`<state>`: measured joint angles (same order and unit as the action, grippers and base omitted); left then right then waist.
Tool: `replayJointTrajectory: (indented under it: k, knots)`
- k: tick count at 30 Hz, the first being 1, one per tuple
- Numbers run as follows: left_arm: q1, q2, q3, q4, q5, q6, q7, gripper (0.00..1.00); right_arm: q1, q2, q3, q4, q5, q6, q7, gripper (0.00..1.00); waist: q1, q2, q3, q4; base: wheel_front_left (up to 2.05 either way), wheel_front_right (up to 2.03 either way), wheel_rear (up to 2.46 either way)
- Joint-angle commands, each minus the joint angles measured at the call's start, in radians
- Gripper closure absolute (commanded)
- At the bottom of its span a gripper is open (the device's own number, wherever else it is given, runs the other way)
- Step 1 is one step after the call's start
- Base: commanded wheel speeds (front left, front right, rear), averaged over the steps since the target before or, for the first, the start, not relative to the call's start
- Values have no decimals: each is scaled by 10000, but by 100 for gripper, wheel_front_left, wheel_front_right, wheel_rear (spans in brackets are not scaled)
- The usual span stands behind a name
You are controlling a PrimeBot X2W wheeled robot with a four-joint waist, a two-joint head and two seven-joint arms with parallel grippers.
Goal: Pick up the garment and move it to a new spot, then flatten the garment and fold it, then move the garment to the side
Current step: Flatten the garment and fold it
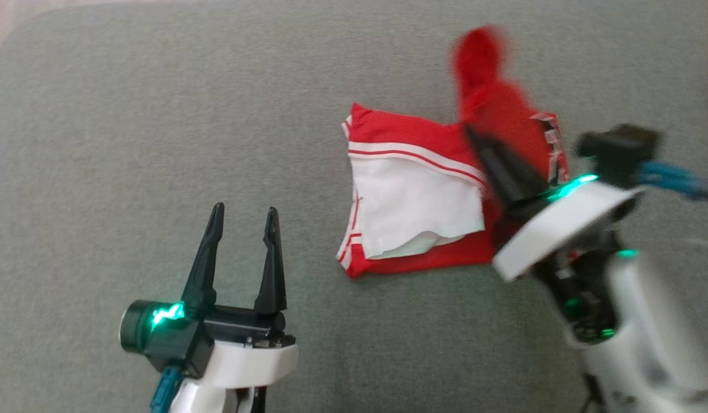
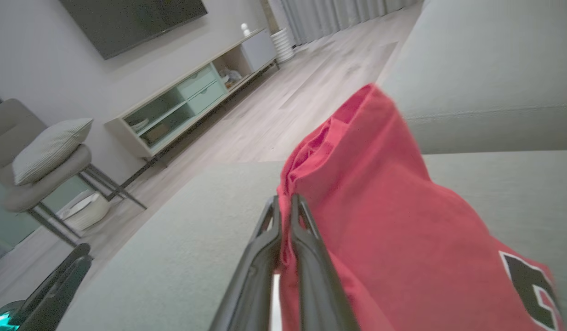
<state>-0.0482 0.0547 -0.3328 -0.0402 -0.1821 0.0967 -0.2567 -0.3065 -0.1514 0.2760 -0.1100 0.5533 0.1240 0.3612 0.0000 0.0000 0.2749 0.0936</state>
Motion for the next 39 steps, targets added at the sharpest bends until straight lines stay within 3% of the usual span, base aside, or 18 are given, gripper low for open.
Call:
replayJointTrajectory:
  k: [1,9,10,11,19,24,29,33,39]
  knots:
    - [-139,-44,186,-291,-90,47,-51,0,-363,216,371,-185,-133,67,-39,100,0,0,-15,183,0,0,0]
    - [-243,-44,-132,-219,-238,104,-51,0,-688,844,1969,1459,-234,67,-460,100,0,0,116,717,0,0,0]
    - [-285,-44,-166,-218,-275,137,-51,0,-782,914,2119,1842,-165,67,-584,78,0,0,153,791,0,0,0]
    - [-302,-44,-183,-214,-291,147,-51,0,-817,939,2138,1993,-146,67,-654,0,0,0,160,822,0,0,0]
    - [-173,-45,-20,-163,-387,263,-51,0,-655,951,1072,1588,21,67,-1810,0,0,0,-170,660,0,0,0]
    - [32,-45,109,-70,-501,298,-51,0,-107,544,-63,1464,-93,67,-2907,0,0,0,-654,363,0,0,0]
    - [381,-45,435,209,-584,272,-51,0,774,64,-1070,1900,-413,67,-4681,0,0,0,-1417,-61,0,0,0]
    - [763,-45,734,581,-526,145,-51,0,1617,-291,-1148,2714,-801,67,-5822,0,0,0,-2100,-329,0,0,0]
    - [1327,-45,1293,1239,-412,-65,-51,0,2640,-270,-933,3505,-1299,67,-6218,0,0,0,-2819,-680,0,0,0]
